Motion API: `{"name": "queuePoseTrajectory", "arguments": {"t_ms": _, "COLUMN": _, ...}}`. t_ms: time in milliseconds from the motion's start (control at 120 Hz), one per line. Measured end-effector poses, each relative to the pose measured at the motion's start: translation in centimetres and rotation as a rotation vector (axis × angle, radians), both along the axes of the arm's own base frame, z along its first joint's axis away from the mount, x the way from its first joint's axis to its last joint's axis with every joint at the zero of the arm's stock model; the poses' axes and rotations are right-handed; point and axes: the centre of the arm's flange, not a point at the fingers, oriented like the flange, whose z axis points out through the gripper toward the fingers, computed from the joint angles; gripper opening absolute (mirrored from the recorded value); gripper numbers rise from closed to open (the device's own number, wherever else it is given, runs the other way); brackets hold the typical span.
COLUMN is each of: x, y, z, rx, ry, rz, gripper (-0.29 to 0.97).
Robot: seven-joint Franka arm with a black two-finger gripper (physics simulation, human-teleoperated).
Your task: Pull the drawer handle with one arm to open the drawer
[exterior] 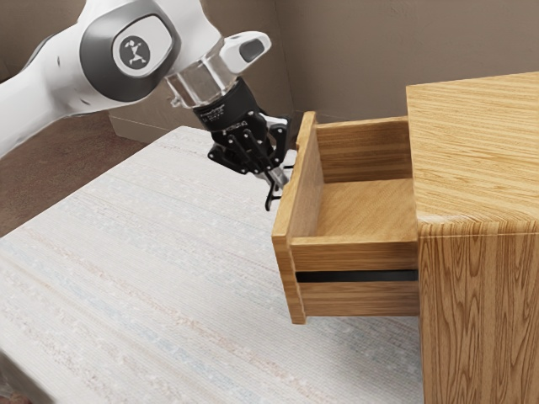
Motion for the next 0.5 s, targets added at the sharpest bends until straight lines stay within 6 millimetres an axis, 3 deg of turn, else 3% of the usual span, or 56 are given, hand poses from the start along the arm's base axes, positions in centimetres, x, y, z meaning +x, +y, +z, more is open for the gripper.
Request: {"name": "queuePoseTrajectory", "arguments": {"t_ms": 500, "x": -1.6, "y": 2.9, "z": 0.0, "rx": -0.006, "ry": 0.012, "rz": 0.044, "gripper": -0.11}}
